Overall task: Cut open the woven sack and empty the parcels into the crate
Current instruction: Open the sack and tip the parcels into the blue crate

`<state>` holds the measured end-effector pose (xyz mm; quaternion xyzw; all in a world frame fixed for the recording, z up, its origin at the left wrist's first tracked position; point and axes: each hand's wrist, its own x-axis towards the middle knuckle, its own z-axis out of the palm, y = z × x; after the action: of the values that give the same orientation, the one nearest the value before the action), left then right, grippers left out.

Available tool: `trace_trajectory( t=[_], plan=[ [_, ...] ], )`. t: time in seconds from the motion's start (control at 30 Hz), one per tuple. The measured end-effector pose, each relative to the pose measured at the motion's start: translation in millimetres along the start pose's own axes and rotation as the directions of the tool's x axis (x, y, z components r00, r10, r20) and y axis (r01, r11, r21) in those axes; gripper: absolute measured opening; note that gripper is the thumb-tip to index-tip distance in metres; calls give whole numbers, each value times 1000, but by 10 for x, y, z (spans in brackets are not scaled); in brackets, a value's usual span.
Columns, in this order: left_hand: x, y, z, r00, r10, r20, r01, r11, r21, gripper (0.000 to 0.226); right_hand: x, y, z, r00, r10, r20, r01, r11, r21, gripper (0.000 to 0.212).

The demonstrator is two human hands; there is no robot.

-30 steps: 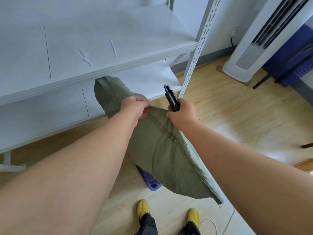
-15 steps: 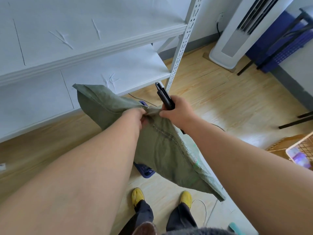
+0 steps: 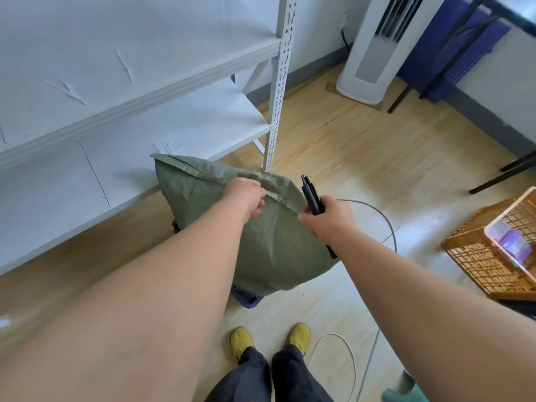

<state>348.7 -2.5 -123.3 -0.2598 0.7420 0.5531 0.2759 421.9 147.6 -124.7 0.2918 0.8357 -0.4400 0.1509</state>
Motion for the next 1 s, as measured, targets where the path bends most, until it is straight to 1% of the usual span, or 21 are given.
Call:
trace_trajectory(
  t=[0.03,0.1,0.2,0.3,0.37,0.43,0.53,0.6,0.67,0.73,0.87,0.9,1.0],
  plan=[
    [38,-144,101,1000,-3,3,2,998,58,27,48,104,-4,1000,26,-10,-26,999,30,9],
    [84,-341,244,1000,29,13,-31,978,206,33,132,292,-36,999,52,-11,-51,998,31,9],
    [94,-354,385,993,111,49,-121,903,412,36,267,504,-161,997,69,-43,-68,998,7,11],
    [138,-272,568,978,185,91,-205,818,537,37,437,665,-310,991,103,-83,-106,994,-37,26],
    [183,-250,754,969,208,133,-246,767,592,35,548,773,-356,987,134,-86,-141,987,-79,37],
    [236,-293,971,955,214,203,-295,727,620,35,641,891,-337,980,171,-102,-181,977,-108,42],
    [320,-421,1252,928,210,309,-369,641,673,38,739,1079,-251,960,254,-121,-266,959,-97,57],
    [381,-516,1376,910,181,372,-405,576,710,39,783,1219,-222,939,313,-141,-328,940,-97,66],
    [464,-573,1471,894,148,423,-429,550,717,38,834,1367,-208,917,361,-172,-379,921,-91,70],
    [534,-585,1540,877,131,462,-452,550,702,37,867,1477,-177,891,413,-186,-430,901,-60,70],
    [589,-577,1595,855,135,501,-492,521,697,37,910,1535,-62,847,507,-157,-495,862,111,65],
    [600,-582,1594,852,129,507,-497,504,707,37,927,1539,-40,845,510,-159,-498,860,111,59],
    [637,-580,1557,846,141,513,-518,442,733,40,972,1533,14,862,470,-190,-469,882,50,28]
  ],
)
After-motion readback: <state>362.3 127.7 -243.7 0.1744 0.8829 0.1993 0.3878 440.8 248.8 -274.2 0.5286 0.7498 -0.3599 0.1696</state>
